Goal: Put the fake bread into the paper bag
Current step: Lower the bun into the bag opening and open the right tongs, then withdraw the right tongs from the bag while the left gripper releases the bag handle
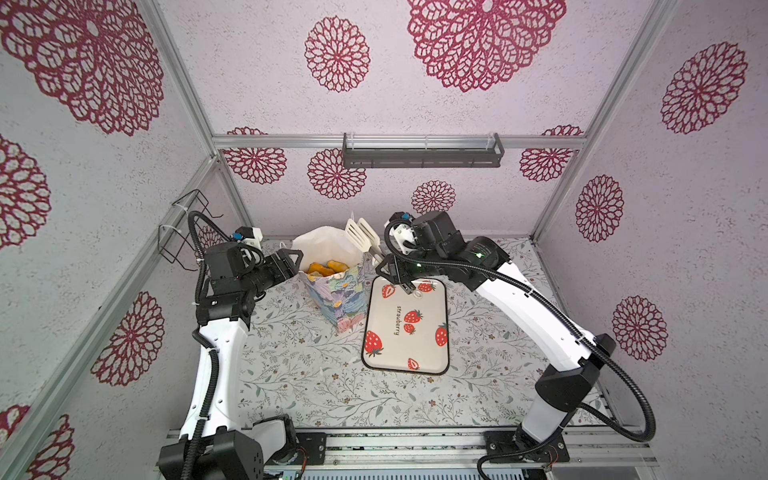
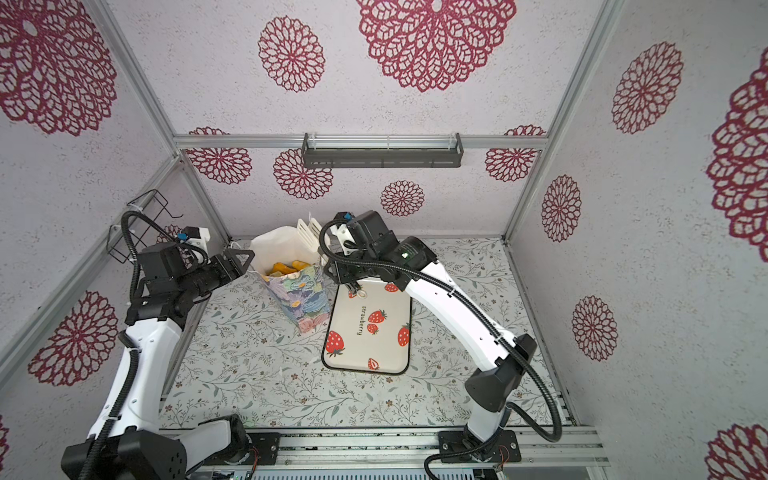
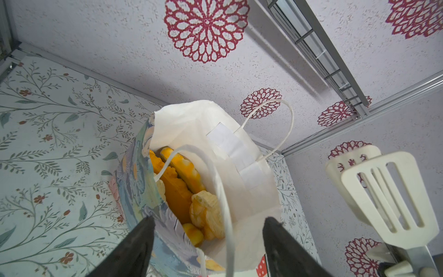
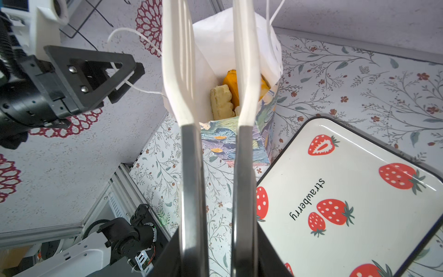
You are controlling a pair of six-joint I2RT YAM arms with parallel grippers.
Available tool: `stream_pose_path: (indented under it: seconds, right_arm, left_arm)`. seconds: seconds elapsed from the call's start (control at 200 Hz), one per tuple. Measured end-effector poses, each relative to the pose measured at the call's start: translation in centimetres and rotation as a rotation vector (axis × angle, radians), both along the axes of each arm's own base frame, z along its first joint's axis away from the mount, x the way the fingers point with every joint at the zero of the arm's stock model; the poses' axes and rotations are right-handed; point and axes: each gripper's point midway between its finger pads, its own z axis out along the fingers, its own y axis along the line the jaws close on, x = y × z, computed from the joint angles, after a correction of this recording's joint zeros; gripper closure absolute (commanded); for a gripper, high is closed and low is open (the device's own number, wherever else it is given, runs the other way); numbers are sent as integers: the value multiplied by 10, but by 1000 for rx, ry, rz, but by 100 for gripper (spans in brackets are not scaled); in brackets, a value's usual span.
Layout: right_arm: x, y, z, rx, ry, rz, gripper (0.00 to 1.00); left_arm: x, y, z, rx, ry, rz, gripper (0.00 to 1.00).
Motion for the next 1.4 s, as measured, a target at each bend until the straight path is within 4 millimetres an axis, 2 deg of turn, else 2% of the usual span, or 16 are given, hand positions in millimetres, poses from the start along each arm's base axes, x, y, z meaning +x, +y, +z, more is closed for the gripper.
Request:
stream_pose_path:
  seconds: [0.105, 0.24, 0.54, 0.771, 0.976, 1.161, 1.256, 1.401]
  right_arm:
    - [-2, -22, 9, 17, -18, -30, 64]
    - [-1, -50, 12, 29, -32, -82, 64]
    - [10, -117, -6, 31, -20, -221, 64]
    - [18, -159, -22, 55, -2, -310, 64]
    - [29, -196, -49, 74, 42, -397, 64]
    - [42, -230, -84, 72, 108, -495, 65]
    - [43, -240, -100, 69, 145, -532, 65]
    - [48, -249, -108, 81, 159, -571, 65]
  left_arm:
    - [-4, -4, 3, 18, -9, -3, 1]
    - [-9, -7, 5, 38, -10, 8, 3]
    - [-22, -9, 15, 72, -31, 39, 3]
    - [-35, -7, 10, 96, -17, 58, 3]
    - [-47, -8, -12, 96, 34, 59, 3]
    - [-62, -3, -45, 98, 96, 104, 3]
    - [-76, 0, -67, 82, 127, 145, 3]
    - [-92, 5, -91, 71, 153, 196, 3]
